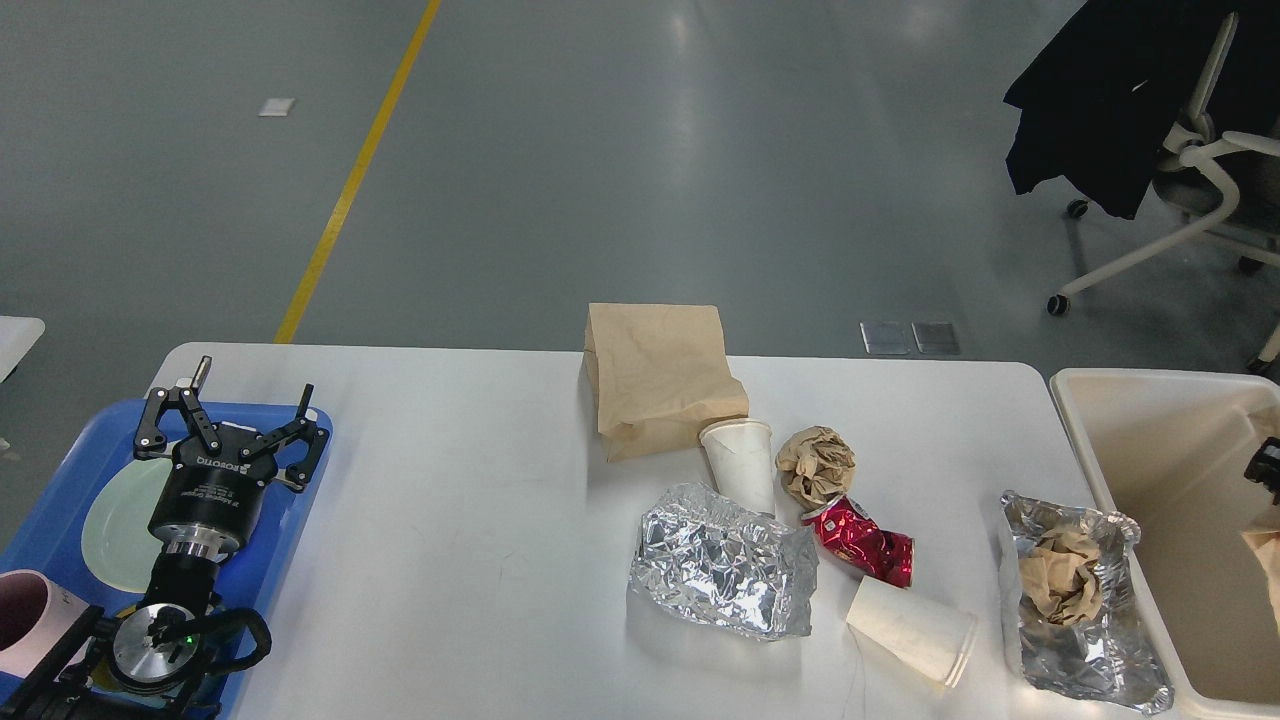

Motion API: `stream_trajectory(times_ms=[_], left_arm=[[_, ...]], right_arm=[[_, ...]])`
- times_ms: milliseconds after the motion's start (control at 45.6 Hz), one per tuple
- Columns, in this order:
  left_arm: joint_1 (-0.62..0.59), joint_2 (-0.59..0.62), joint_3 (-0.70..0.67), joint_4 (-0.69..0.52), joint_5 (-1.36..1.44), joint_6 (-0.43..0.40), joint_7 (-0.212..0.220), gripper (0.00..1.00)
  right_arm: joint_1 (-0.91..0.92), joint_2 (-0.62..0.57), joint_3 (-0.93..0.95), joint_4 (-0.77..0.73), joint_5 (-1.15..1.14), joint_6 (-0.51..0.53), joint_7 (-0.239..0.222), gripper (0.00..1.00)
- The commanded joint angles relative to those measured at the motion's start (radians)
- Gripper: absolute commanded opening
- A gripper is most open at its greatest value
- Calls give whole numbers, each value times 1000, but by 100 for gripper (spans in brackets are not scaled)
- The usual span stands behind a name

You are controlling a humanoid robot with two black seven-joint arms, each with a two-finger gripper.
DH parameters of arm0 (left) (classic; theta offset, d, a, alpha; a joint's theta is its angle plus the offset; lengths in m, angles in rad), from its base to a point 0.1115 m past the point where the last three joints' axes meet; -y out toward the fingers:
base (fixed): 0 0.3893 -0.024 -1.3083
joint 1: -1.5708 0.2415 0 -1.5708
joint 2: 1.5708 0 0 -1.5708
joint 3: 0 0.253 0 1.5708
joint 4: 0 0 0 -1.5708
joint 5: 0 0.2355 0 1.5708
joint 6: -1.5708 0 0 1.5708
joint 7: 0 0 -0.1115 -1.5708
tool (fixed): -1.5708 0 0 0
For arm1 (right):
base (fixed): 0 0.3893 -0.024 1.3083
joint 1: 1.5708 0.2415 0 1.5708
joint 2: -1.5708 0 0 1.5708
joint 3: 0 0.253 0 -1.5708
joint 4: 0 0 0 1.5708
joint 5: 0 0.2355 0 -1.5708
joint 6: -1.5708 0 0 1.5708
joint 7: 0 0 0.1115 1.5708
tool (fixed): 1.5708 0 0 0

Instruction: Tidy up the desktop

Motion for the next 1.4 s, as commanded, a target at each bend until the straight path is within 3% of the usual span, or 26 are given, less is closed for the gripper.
stream_trajectory(times_ms=[0, 132, 241, 922, 966, 988, 1119, 1229, 1383], left_arm=[[0, -1, 0, 0, 0, 1, 0, 97], [0, 1, 0, 0, 0, 1, 0, 97], [0, -1, 0, 0, 0, 1, 0, 97], [0, 1, 0, 0, 0, 1, 0, 97], [0, -1, 0, 0, 0, 1, 0, 97], [0, 1, 0, 0, 0, 1, 0, 97], [0, -1, 0, 0, 0, 1, 0, 97], [0, 1, 0, 0, 0, 1, 0, 97], [0, -1, 0, 0, 0, 1, 0, 97]], right_arm=[[-174, 134, 50, -161, 12, -103, -1, 0], [-282, 211, 51, -204, 12, -283, -5, 0], [-322, 239, 51, -204, 12, -364, -9, 0], [-422, 265, 48, -218, 12, -398, -11, 0], [-422, 263, 50, -218, 12, -399, -9, 17], [-422, 262, 48, -218, 12, -404, -9, 34], [-422, 263, 47, -218, 12, -464, -8, 82], [-423, 262, 50, -217, 12, -530, -6, 99], [-440, 257, 42, -217, 12, -539, -5, 100]])
